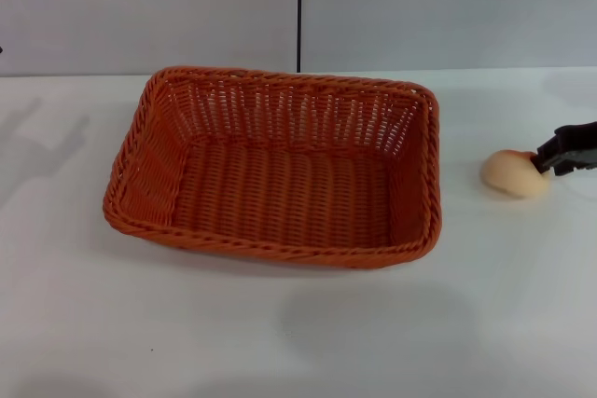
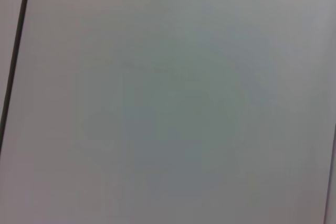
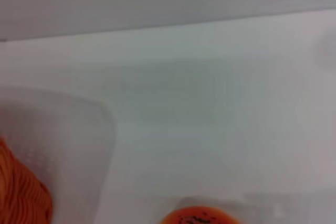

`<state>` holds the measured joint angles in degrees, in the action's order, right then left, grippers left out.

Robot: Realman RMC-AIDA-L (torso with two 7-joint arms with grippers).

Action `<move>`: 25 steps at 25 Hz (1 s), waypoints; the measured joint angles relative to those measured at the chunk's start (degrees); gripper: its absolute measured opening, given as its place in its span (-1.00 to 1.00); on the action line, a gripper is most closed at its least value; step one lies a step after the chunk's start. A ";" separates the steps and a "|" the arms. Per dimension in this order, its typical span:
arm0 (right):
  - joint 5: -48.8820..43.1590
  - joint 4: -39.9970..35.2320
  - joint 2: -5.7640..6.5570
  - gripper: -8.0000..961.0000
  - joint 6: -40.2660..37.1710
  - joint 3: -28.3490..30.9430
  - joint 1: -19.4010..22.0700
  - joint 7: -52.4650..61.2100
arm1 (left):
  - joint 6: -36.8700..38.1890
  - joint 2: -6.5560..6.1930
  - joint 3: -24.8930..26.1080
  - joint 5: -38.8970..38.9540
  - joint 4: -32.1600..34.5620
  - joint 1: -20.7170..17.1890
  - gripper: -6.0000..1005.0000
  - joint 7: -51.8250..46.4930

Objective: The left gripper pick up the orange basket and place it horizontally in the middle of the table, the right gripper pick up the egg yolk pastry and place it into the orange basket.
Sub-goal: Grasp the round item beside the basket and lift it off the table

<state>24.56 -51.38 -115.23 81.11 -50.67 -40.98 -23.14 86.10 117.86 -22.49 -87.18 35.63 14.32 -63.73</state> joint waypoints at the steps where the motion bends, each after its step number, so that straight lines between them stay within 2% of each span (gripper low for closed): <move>1: 0.00 0.00 0.00 -0.35 0.00 0.00 0.00 0.00 | 0.00 0.00 0.00 0.00 0.00 0.00 0.62 0.00; 10: 5.34 3.24 0.01 -0.34 -3.69 0.08 0.10 -3.03 | 0.04 0.00 0.08 0.06 -0.01 0.00 0.62 -0.07; 23: 6.43 3.99 -0.25 -0.34 -3.15 -0.21 0.24 -3.68 | 0.15 -0.08 0.01 0.09 0.06 0.10 0.62 -0.22; 25: 6.45 3.06 -0.26 -0.62 -2.68 -0.09 0.77 -3.72 | 0.33 -0.09 0.14 0.09 0.06 0.06 0.62 -0.25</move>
<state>31.02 -48.32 -115.49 78.43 -50.76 -40.21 -26.86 86.43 117.77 -22.36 -87.09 35.69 14.38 -63.98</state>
